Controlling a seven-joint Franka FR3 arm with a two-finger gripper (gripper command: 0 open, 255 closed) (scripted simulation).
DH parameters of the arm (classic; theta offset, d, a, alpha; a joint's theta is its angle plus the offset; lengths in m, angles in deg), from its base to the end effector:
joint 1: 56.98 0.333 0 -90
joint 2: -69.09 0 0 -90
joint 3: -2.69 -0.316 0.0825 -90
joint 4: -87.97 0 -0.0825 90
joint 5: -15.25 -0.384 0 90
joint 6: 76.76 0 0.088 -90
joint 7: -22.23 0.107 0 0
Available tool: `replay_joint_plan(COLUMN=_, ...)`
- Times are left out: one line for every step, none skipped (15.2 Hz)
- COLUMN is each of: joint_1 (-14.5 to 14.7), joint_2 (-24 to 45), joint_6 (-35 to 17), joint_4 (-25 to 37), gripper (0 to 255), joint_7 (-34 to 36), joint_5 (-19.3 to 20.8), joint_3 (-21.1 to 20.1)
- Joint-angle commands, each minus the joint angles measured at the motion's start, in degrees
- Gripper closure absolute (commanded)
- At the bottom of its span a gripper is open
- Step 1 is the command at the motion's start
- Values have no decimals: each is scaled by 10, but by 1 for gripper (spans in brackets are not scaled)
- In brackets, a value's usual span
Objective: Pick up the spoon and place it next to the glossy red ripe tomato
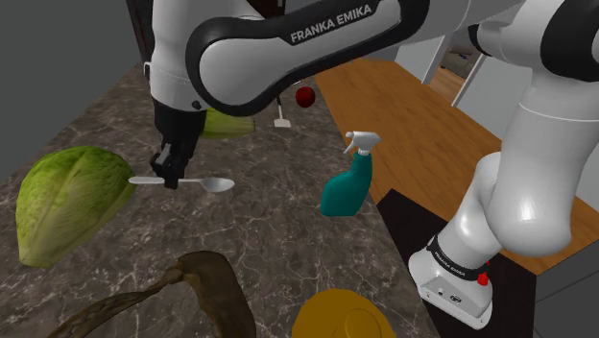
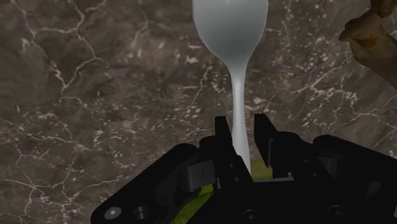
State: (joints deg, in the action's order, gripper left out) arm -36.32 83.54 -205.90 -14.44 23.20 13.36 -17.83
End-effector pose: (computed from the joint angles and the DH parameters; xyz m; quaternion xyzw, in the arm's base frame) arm 0.4961 0.4135 0.4423 -0.9378 -0.3230 -0.0863 0.0941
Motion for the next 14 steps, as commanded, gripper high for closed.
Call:
replay_joint_plan(joint_1=-1, joint_2=-5, joint_6=17, joint_4=11, gripper=255, joint_7=-1, joint_5=-2, joint_3=0)
replay_joint_plan(joint_1=-1, joint_2=-7, joint_6=24, joint_4=16, gripper=255, joint_7=-1, joint_5=-2, joint_3=0)
replay_joint_plan(joint_1=-2, joint_2=-9, joint_6=31, joint_4=22, gripper=255, joint_7=0, joint_5=-3, joint_3=-1)
replay_joint_plan(joint_1=-2, joint_2=-11, joint_6=38, joint_4=27, gripper=255, joint_7=0, joint_5=-3, joint_3=-1)
replay_joint_plan(joint_1=-2, joint_2=-13, joint_6=45, joint_4=33, gripper=255, joint_7=0, joint_5=-4, joint_3=-1)
replay_joint_plan(joint_1=-2, joint_2=-15, joint_6=52, joint_4=38, gripper=255, joint_7=1, joint_5=-4, joint_3=-1)
replay_joint_plan(joint_1=-2, joint_2=-16, joint_6=58, joint_4=43, gripper=255, joint_7=1, joint_5=-5, joint_3=-1)
replay_joint_plan(joint_1=-12, joint_2=-29, joint_6=55, joint_4=25, gripper=255, joint_7=-15, joint_5=-14, joint_3=1)
replay_joint_plan(joint_1=-22, joint_2=-43, joint_6=52, joint_4=9, gripper=255, joint_7=-30, joint_5=-23, joint_3=4)
replay_joint_plan(joint_1=-31, joint_2=-55, joint_6=50, joint_4=-6, gripper=255, joint_7=-46, joint_5=-32, joint_3=7)
replay_joint_plan(joint_1=-40, joint_2=-67, joint_6=49, joint_4=-21, gripper=255, joint_7=-62, joint_5=-41, joint_3=11)
replay_joint_plan(joint_1=-49, joint_2=-79, joint_6=48, joint_4=-35, gripper=255, joint_7=-78, joint_5=-49, joint_3=15)
replay_joint_plan(joint_1=-57, joint_2=-90, joint_6=47, joint_4=-48, gripper=255, joint_7=-94, joint_5=-57, joint_3=20)
replay_joint_plan(joint_1=-65, joint_2=-101, joint_6=47, joint_4=-60, gripper=255, joint_7=-110, joint_5=-65, joint_3=25)
